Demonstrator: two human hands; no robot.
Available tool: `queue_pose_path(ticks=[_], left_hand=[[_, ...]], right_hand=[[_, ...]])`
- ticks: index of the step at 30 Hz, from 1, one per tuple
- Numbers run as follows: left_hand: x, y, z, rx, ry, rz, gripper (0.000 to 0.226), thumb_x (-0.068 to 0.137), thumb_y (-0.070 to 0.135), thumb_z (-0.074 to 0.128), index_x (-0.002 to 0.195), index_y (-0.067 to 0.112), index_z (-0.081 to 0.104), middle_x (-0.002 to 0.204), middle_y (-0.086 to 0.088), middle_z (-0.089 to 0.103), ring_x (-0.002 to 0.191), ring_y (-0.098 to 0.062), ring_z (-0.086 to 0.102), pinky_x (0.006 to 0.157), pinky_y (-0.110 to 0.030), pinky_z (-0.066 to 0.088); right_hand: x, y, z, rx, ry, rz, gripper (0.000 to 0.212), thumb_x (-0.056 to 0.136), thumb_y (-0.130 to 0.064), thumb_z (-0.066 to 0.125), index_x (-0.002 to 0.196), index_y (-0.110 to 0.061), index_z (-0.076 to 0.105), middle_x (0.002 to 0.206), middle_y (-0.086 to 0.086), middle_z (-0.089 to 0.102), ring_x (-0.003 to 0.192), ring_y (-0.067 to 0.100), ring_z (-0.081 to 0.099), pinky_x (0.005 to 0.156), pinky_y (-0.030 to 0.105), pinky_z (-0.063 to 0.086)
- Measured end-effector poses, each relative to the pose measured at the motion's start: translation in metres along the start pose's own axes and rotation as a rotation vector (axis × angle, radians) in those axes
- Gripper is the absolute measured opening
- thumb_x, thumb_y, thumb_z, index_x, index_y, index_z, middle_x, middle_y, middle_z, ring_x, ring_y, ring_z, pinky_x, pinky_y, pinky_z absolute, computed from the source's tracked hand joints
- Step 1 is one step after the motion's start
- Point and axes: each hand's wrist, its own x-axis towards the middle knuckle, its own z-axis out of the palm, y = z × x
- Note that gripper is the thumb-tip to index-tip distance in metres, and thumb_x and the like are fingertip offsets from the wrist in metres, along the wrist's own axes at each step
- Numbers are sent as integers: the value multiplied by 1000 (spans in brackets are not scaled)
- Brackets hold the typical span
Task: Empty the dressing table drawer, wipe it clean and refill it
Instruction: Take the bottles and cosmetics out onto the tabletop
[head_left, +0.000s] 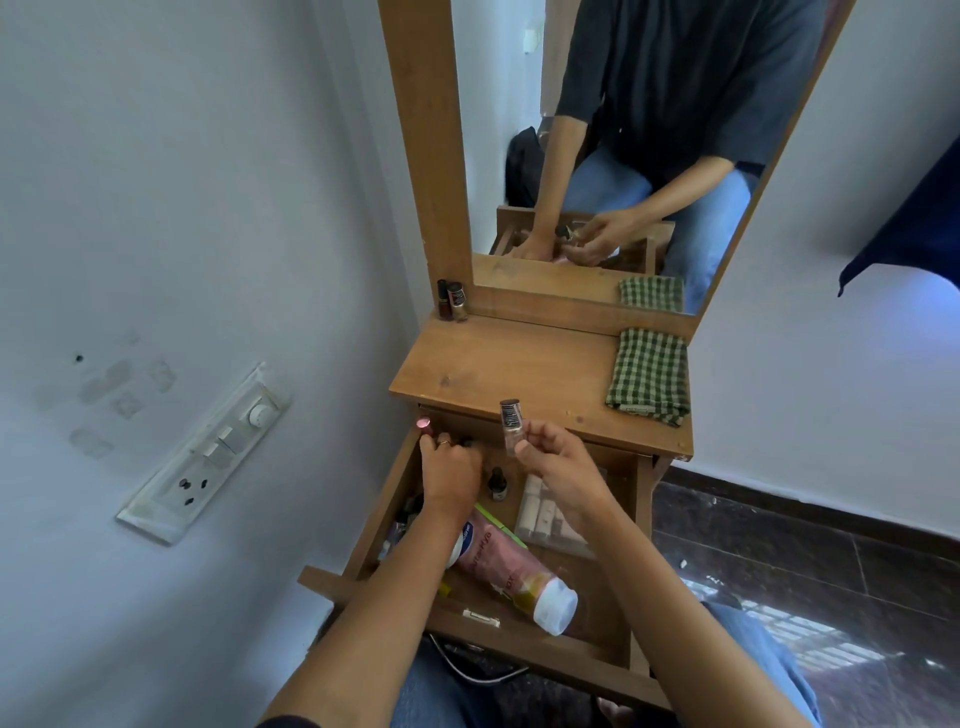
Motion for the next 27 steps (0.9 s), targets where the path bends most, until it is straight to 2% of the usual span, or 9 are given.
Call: queue_pose_path(ticks=[6, 11, 14, 17, 19, 23, 25, 27], left_hand=[[-6, 6, -2, -226, 105, -95, 22, 94, 19, 46, 114, 24, 53, 103, -5, 69, 110, -31, 52, 85, -37, 36], [-29, 1, -13, -637, 380, -234, 24, 89, 17, 59, 110, 14, 49, 92, -7, 67, 90, -27, 61, 67, -30, 38], [-39, -8, -24, -936, 523, -276, 33, 92, 22, 58, 122, 15, 48, 107, -1, 68, 97, -16, 63, 71, -25, 47], [-31, -16, -46, -1104, 620, -296, 32, 93, 25, 57, 122, 12, 53, 108, 3, 65, 96, -4, 57, 74, -15, 41], [-16, -19, -60, -1135, 639, -330, 29, 92, 22, 59, 117, 8, 57, 105, 0, 66, 93, -5, 56, 74, -13, 38], [27, -25, -70, -1195, 586, -310, 25, 89, 15, 63, 113, 11, 60, 104, 1, 66, 94, -9, 60, 79, -18, 41], [48, -27, -67, -1149, 541, -313, 23, 88, 13, 64, 111, 11, 61, 102, -3, 68, 94, -15, 62, 78, -21, 42], [65, -27, -63, -1122, 505, -321, 24, 87, 12, 65, 111, 11, 62, 102, -5, 68, 95, -18, 63, 80, -25, 45]], right_hand=[[-3, 4, -15, 72, -3, 43, 18, 94, -2, 52, 107, -9, 62, 87, -2, 64, 83, 8, 57, 75, 18, 45], [-1, 0, -20, 97, 1, -8, 18, 95, -3, 52, 106, -13, 63, 88, -3, 63, 86, 10, 56, 81, 23, 45], [3, -10, -17, 74, 13, -23, 17, 94, -4, 54, 104, -15, 61, 92, 1, 62, 86, 13, 56, 81, 26, 45], [11, -19, -6, -157, 28, -77, 18, 93, -9, 56, 110, -16, 58, 98, 0, 62, 91, 12, 57, 87, 29, 47], [22, -26, 4, -264, 62, -123, 18, 92, -13, 58, 109, -16, 56, 99, 0, 62, 92, 13, 57, 86, 30, 48], [65, -41, 19, -368, 187, -216, 19, 90, -13, 60, 108, -14, 55, 95, 0, 61, 85, 10, 57, 71, 20, 46], [91, -43, 22, -437, 207, -240, 20, 90, -13, 60, 109, -13, 53, 91, -3, 59, 84, 12, 56, 72, 23, 45], [112, -38, 23, -500, 229, -237, 20, 89, -13, 61, 107, -15, 53, 92, -5, 60, 86, 13, 57, 79, 30, 48]])
